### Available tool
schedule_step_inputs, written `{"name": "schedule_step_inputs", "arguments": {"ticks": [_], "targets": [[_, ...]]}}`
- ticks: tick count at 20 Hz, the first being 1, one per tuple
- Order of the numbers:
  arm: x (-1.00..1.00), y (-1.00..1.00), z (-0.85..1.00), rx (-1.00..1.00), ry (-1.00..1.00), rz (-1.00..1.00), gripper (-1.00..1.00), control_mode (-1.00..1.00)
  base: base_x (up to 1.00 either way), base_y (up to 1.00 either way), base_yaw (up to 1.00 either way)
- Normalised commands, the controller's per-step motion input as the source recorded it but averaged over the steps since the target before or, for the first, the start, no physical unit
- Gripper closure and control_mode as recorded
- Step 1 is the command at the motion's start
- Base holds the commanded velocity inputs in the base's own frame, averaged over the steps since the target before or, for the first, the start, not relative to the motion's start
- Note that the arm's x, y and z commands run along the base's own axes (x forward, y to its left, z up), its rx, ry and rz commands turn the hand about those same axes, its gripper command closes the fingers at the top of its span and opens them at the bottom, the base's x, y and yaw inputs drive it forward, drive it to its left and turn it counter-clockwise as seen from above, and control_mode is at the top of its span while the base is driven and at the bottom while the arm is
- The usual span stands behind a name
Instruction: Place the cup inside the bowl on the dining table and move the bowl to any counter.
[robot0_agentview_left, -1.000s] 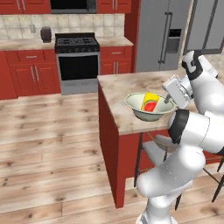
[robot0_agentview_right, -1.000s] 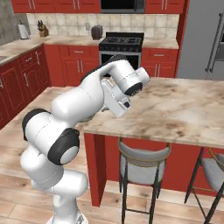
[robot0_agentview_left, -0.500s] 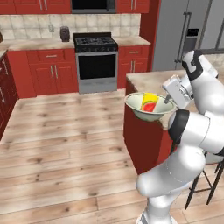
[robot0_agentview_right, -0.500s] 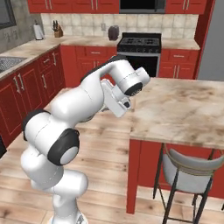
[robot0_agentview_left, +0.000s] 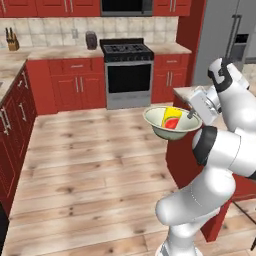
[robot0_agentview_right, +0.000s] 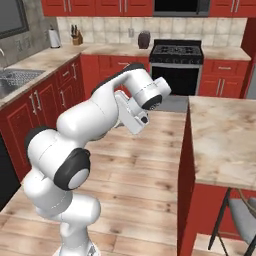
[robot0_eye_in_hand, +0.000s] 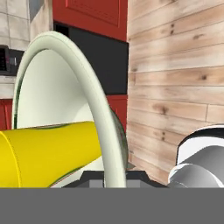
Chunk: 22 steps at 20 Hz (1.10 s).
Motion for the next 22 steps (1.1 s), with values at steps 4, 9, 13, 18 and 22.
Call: {"name": "schedule_step_inputs", "arguments": {"ticks": [4,9,13,18,22], "targets": [[0.00,0.00,0.00,0.00,0.00,0.00,1.00,1.00,0.84,0.55,0.00],[0.00,0.00,0.00,0.00,0.00,0.00,1.00,1.00,0.77,0.50,0.00],[0.00,0.00,0.00,0.00,0.00,0.00,1.00,1.00,0.70,0.48,0.00],[0.00,0.00,0.00,0.00,0.00,0.00,1.00,1.00,0.74,0.47,0.00],[0.00,0.00,0.00,0.00,0.00,0.00,1.00,1.00,0.79,0.42,0.00]]}}
